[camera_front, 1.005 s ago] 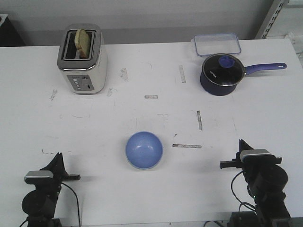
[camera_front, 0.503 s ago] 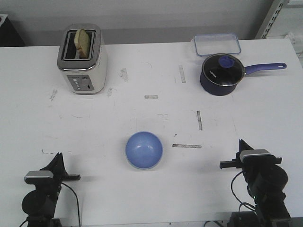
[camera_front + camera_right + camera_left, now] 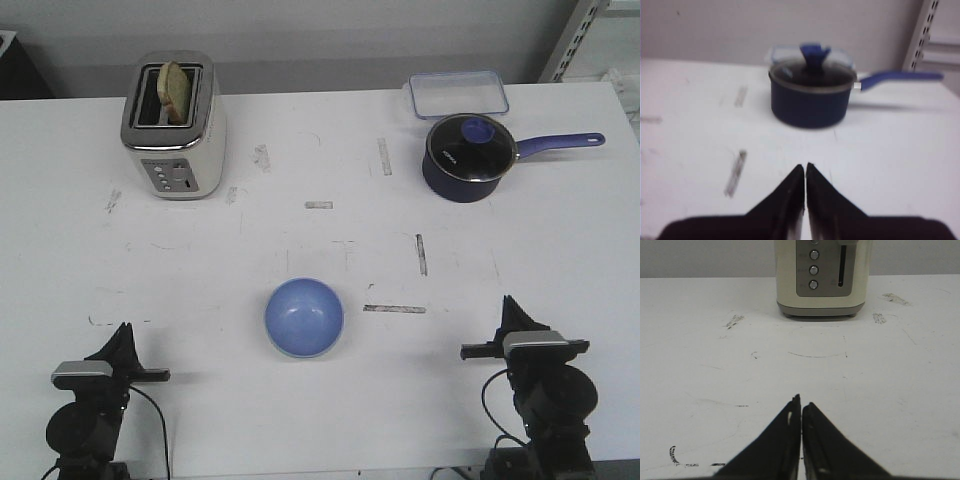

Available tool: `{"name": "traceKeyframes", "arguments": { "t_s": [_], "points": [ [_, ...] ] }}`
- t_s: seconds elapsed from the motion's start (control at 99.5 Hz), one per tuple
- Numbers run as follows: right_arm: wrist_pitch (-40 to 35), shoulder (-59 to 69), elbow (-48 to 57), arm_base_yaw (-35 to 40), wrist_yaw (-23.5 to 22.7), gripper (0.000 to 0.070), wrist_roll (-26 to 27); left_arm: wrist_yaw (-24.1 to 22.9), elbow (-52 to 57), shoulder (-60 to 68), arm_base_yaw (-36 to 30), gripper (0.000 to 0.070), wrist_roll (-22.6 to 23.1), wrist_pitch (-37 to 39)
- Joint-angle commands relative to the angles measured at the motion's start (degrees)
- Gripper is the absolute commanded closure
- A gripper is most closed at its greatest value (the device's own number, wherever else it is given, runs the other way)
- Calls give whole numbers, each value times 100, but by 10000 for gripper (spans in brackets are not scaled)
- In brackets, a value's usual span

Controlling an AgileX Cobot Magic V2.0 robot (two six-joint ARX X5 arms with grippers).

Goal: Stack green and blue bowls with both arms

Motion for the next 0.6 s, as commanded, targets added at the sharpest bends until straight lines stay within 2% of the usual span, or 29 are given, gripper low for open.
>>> {"name": "traceKeyframes", "arguments": {
  "t_s": [0.0, 0.121, 0.271, 0.593],
  "points": [
    [260, -260, -348, -44, 2, 700, 262, 11, -122, -9, 9, 697, 24, 61],
    [640, -813, -973, -85, 0, 700, 503, 11, -122, -9, 9, 697, 26, 61],
    [1237, -1300, -1593, -85, 0, 700, 531, 11, -122, -7, 9, 697, 26, 63],
    [1193, -1303, -1591, -83, 0, 700, 398, 11, -122, -7, 9, 697, 26, 59]
  ]
}}
